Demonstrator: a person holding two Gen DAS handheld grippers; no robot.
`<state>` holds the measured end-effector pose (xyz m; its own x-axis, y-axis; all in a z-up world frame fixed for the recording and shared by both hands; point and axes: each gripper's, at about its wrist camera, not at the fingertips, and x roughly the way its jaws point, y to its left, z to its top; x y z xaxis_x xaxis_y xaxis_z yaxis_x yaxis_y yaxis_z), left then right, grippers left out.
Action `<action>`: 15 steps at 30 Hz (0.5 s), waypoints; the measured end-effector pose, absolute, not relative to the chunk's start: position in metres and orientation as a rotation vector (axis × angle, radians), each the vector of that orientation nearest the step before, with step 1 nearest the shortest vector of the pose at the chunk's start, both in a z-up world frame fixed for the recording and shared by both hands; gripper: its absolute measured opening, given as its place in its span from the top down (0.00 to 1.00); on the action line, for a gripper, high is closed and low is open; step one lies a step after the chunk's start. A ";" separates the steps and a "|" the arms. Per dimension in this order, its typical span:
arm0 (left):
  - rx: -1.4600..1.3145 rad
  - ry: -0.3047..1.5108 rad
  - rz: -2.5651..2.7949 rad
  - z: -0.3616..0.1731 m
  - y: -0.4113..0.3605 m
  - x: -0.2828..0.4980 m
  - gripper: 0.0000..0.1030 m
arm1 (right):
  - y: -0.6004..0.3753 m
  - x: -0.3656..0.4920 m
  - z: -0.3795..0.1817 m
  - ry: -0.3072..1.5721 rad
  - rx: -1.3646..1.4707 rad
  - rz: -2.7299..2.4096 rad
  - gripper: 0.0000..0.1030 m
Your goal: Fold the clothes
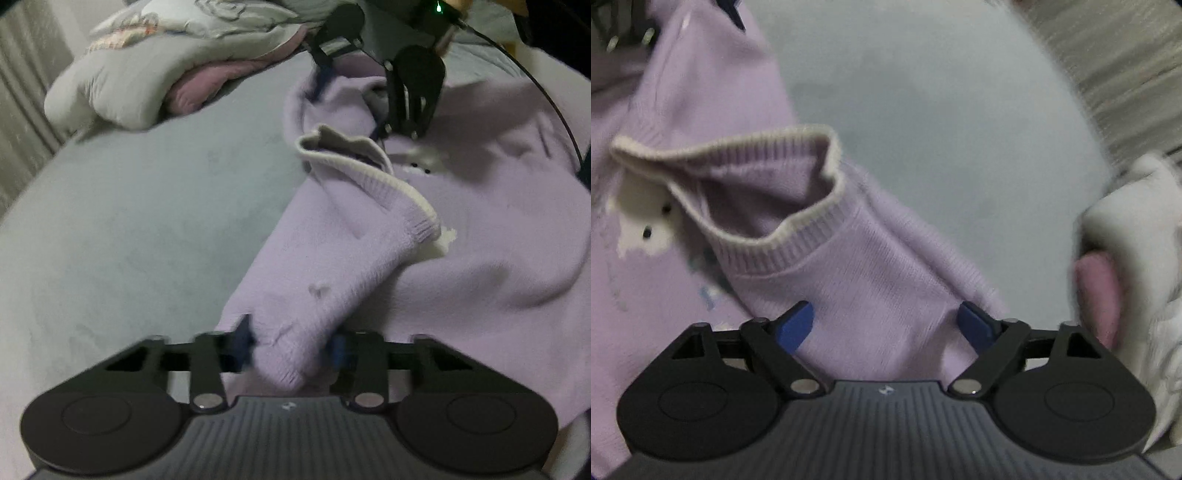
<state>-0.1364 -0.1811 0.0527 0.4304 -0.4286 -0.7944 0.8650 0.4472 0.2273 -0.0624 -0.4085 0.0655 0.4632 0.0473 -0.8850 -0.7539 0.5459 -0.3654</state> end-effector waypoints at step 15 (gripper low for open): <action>0.422 0.762 -0.987 0.097 -0.137 -0.113 0.75 | -0.448 -0.121 0.118 0.695 -0.638 0.394 0.62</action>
<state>-0.1133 -0.1366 0.0972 0.3289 -0.5868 -0.7400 0.8645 0.5024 -0.0141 -0.1209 -0.4480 0.1181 0.7075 0.1253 -0.6955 -0.5319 0.7425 -0.4072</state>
